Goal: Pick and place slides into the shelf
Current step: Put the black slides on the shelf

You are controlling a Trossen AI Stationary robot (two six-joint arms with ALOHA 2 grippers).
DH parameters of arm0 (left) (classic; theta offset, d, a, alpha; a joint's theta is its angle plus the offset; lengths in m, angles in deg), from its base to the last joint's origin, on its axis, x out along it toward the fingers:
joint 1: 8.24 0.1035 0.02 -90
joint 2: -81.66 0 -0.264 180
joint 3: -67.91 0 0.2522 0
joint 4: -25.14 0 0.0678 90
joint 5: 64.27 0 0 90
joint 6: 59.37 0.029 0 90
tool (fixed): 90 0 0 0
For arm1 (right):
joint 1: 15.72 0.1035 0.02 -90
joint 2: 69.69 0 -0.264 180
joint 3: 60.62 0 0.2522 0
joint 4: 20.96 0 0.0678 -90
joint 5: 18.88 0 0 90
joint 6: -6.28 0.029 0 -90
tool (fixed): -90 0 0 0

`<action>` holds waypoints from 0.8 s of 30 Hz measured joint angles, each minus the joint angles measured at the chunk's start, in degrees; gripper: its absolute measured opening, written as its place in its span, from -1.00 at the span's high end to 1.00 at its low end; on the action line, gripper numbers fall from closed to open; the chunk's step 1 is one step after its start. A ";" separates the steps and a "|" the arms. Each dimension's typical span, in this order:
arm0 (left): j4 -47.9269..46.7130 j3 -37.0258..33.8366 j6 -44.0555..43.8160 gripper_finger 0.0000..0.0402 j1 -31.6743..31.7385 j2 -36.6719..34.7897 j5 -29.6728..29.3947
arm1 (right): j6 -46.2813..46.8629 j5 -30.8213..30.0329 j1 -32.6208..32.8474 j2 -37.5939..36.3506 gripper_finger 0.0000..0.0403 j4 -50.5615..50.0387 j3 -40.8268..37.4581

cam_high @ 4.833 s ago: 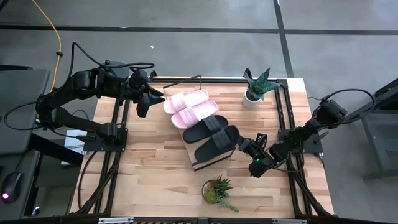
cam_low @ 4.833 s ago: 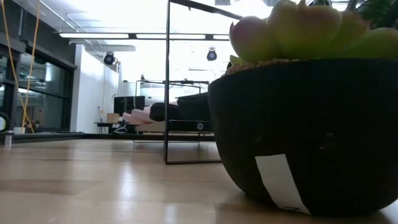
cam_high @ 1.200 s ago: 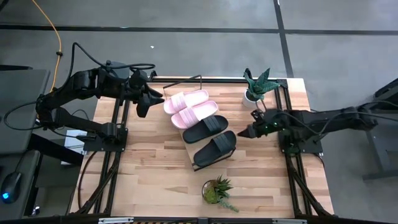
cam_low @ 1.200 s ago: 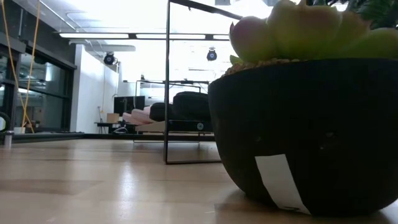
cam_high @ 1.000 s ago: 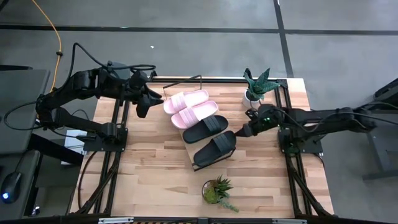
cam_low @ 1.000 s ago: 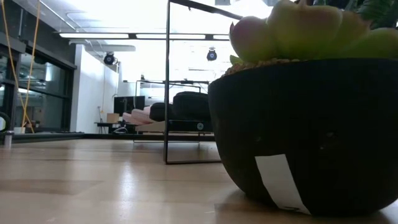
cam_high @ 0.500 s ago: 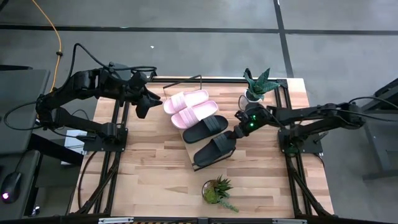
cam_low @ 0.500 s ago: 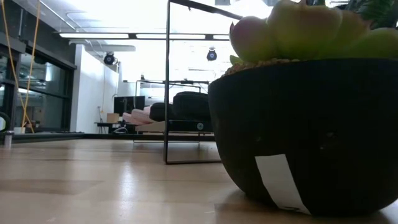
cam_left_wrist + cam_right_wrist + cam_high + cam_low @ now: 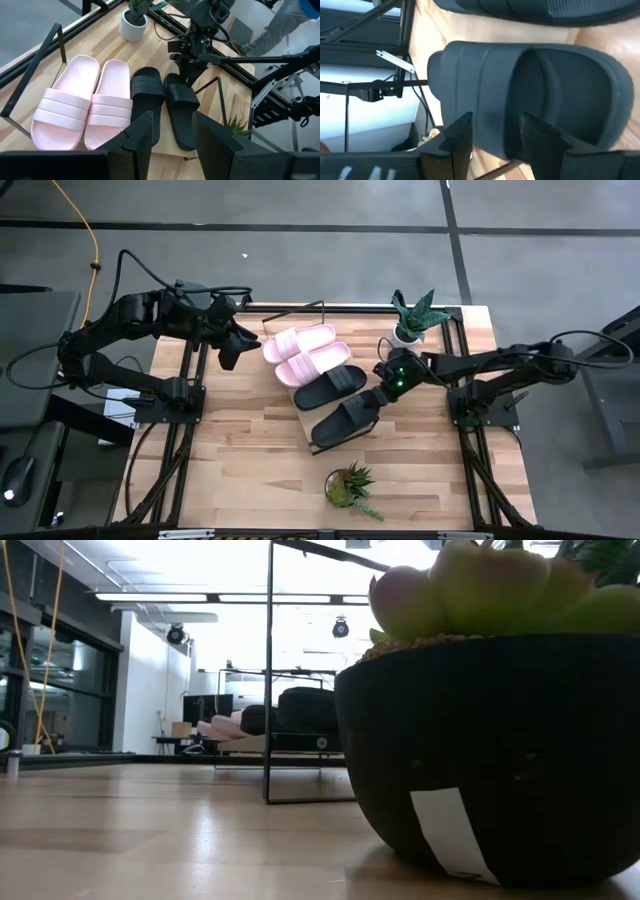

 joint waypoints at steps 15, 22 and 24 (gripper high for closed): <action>-0.30 0.00 0.15 0.37 0.00 0.00 -0.02 | 0.07 0.36 0.07 4.94 0.33 5.98 0.00; -0.30 0.00 0.79 0.37 0.00 0.00 -0.02 | -0.01 0.07 0.07 4.96 0.74 8.70 0.00; -0.30 0.00 0.95 0.37 0.00 0.00 -0.02 | -0.01 0.13 0.07 4.96 0.88 9.32 0.00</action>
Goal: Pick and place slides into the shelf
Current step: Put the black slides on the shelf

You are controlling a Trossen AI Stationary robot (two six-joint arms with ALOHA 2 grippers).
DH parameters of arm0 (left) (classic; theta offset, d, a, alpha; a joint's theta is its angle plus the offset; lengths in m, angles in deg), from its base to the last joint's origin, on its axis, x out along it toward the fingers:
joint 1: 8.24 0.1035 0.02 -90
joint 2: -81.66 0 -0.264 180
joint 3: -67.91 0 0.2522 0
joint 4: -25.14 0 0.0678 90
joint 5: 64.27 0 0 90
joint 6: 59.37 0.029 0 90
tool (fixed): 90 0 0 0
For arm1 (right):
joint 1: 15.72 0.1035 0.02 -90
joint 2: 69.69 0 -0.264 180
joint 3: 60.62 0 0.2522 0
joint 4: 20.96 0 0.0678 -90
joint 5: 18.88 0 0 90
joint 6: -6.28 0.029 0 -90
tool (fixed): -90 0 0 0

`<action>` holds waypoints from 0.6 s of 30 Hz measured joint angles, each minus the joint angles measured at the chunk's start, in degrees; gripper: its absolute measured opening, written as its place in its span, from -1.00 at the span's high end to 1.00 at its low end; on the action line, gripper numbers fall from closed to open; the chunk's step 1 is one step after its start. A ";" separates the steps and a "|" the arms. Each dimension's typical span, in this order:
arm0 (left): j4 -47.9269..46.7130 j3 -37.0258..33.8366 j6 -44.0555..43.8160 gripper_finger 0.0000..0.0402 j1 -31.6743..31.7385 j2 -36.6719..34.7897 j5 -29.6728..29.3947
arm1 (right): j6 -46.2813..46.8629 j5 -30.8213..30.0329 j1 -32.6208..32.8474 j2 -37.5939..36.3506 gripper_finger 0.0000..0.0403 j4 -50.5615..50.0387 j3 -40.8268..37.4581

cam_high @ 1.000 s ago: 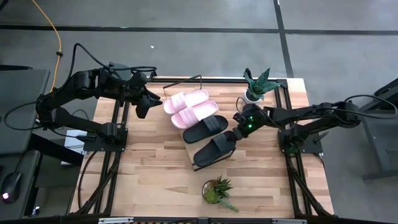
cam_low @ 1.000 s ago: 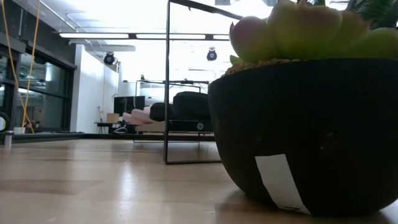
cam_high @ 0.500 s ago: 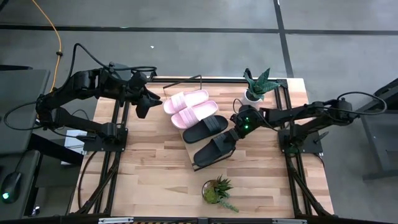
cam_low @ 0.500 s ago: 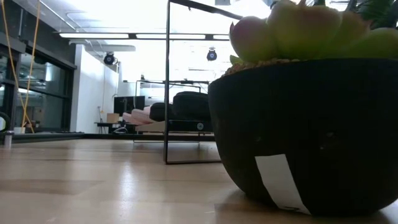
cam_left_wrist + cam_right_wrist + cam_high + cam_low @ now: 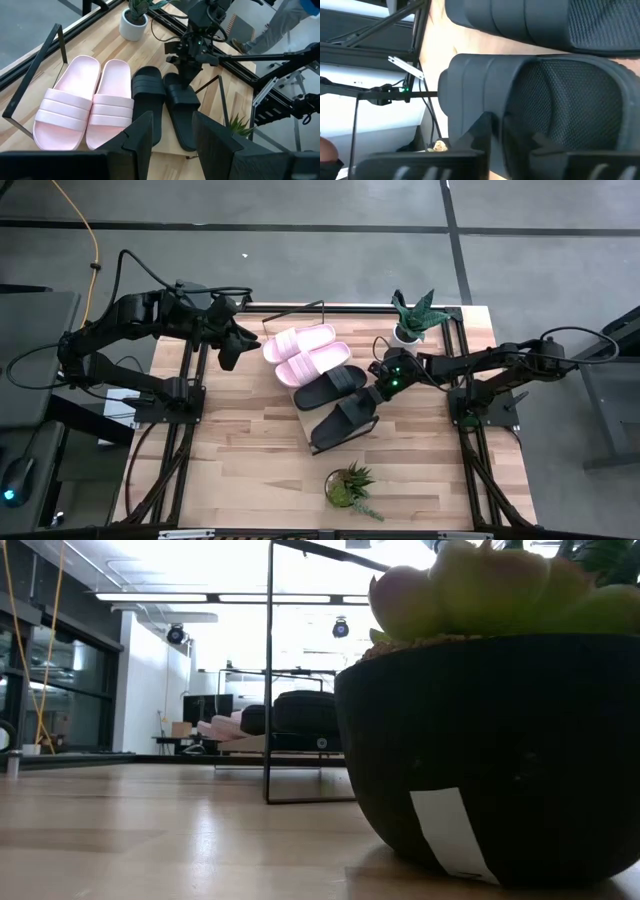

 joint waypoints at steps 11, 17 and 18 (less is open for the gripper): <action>0.00 0.00 0.16 0.37 0.00 0.00 -0.01 | 2.08 -0.57 0.00 -0.81 0.99 0.92 0.00; -0.04 0.00 0.21 0.37 0.00 0.00 -0.02 | 4.11 -4.88 0.07 -4.88 1.00 0.47 0.00; -0.04 0.00 0.45 0.37 0.00 0.00 -0.02 | 4.86 -5.53 0.35 -5.46 1.00 0.32 0.00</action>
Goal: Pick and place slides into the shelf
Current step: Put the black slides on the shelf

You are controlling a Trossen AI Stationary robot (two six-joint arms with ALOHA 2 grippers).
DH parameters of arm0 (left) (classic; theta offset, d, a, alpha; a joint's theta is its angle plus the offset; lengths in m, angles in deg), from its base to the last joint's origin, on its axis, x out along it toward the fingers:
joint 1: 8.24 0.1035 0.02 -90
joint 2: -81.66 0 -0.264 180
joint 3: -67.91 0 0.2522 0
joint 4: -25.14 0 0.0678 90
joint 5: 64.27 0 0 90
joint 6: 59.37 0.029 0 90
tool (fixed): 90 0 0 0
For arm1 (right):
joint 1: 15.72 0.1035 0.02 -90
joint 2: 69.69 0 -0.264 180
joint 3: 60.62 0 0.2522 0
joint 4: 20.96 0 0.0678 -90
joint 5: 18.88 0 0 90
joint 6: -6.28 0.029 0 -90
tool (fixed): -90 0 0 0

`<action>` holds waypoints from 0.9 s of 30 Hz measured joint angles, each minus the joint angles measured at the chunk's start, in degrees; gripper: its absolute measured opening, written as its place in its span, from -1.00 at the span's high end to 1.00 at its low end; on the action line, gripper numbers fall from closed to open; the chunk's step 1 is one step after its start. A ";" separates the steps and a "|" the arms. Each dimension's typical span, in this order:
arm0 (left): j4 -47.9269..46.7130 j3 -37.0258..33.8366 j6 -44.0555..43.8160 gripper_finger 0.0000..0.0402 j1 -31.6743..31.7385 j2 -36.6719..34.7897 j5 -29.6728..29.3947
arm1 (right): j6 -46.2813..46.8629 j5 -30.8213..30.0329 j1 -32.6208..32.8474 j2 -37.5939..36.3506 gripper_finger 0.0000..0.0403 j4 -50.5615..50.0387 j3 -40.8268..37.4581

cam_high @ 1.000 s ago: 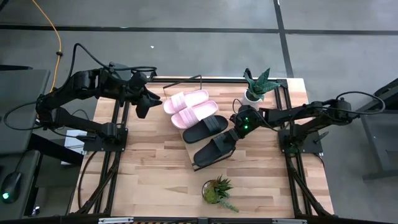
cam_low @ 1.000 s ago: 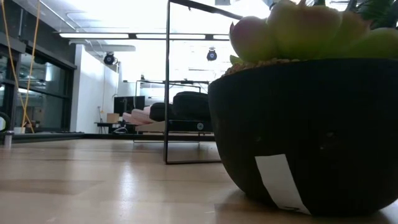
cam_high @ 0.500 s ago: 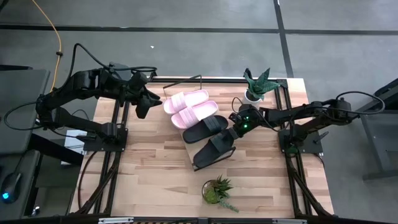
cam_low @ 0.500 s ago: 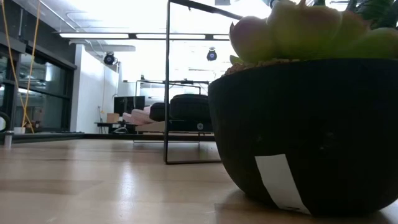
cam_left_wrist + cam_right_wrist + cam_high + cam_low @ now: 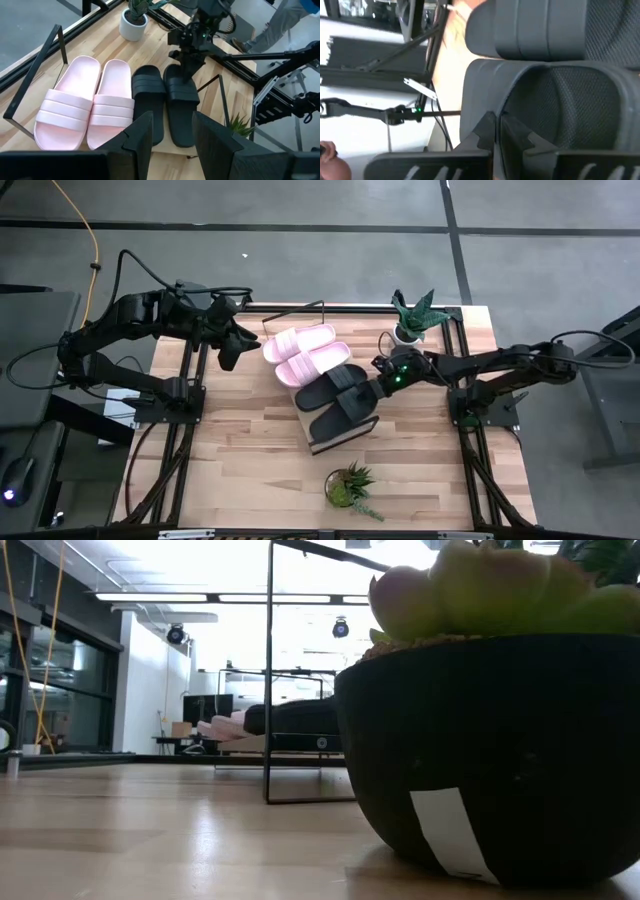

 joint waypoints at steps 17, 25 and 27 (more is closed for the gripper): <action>-0.02 0.00 0.67 0.37 0.00 0.00 0.00 | 11.03 -18.08 11.13 -1.66 1.00 -3.27 0.00; -0.02 0.00 0.77 0.37 0.00 0.00 0.00 | 13.22 -19.85 12.12 -1.66 1.00 -2.35 0.00; -0.02 0.00 0.78 0.37 0.00 0.00 0.00 | 13.26 -20.04 12.61 -1.64 1.00 -2.33 0.00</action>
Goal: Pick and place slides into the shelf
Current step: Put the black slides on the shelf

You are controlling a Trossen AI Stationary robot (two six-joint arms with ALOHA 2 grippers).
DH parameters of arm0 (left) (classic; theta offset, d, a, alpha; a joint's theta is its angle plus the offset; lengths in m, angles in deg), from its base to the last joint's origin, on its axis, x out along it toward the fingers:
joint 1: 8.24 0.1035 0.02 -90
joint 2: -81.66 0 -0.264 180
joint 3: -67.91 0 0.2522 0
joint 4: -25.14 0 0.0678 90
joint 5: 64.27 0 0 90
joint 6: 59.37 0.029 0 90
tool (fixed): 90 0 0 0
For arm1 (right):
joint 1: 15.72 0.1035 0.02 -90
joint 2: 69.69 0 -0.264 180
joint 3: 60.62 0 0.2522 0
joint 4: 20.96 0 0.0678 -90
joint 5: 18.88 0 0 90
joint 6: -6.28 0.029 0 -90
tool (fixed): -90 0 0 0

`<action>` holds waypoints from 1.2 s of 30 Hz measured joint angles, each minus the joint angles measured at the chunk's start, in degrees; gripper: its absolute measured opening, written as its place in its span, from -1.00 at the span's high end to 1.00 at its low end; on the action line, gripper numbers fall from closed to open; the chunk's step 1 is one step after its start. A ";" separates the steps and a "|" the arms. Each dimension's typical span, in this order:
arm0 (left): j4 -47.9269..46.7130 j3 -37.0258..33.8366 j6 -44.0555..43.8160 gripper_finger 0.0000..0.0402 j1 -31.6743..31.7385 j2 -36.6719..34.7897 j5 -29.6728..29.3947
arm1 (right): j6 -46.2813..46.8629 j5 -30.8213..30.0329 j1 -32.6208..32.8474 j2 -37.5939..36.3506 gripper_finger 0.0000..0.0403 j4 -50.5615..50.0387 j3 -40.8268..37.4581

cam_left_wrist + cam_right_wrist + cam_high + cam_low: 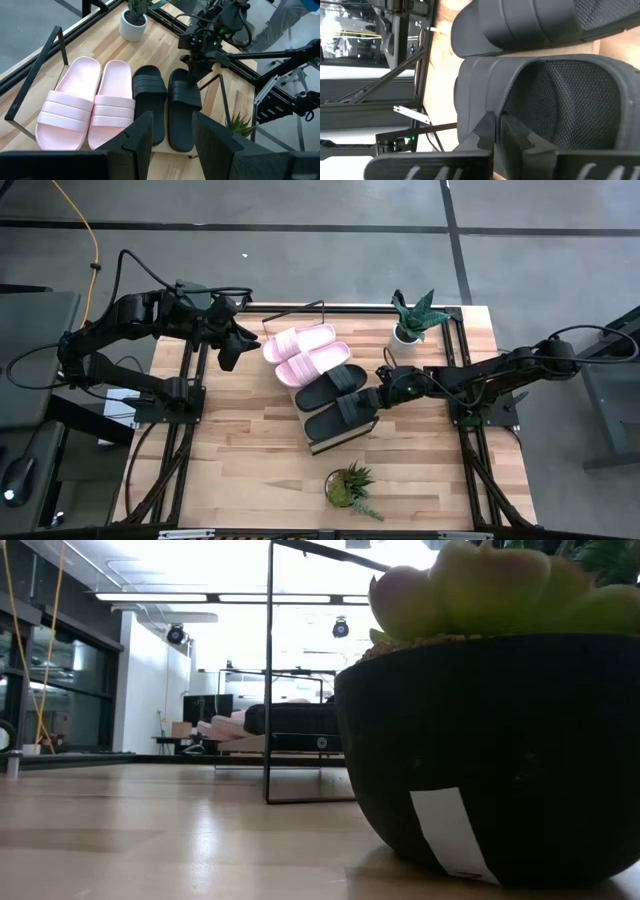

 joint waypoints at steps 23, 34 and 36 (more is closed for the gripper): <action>-0.07 0.00 0.41 0.37 0.00 0.00 0.02 | 0.13 -0.05 0.57 1.88 1.00 -0.50 0.00; -0.07 0.00 0.39 0.37 0.00 0.00 0.02 | -0.11 0.04 0.57 1.88 0.72 0.46 0.00; -0.07 0.00 0.39 0.37 0.00 0.00 0.04 | -0.09 0.09 0.57 1.90 0.63 0.39 0.00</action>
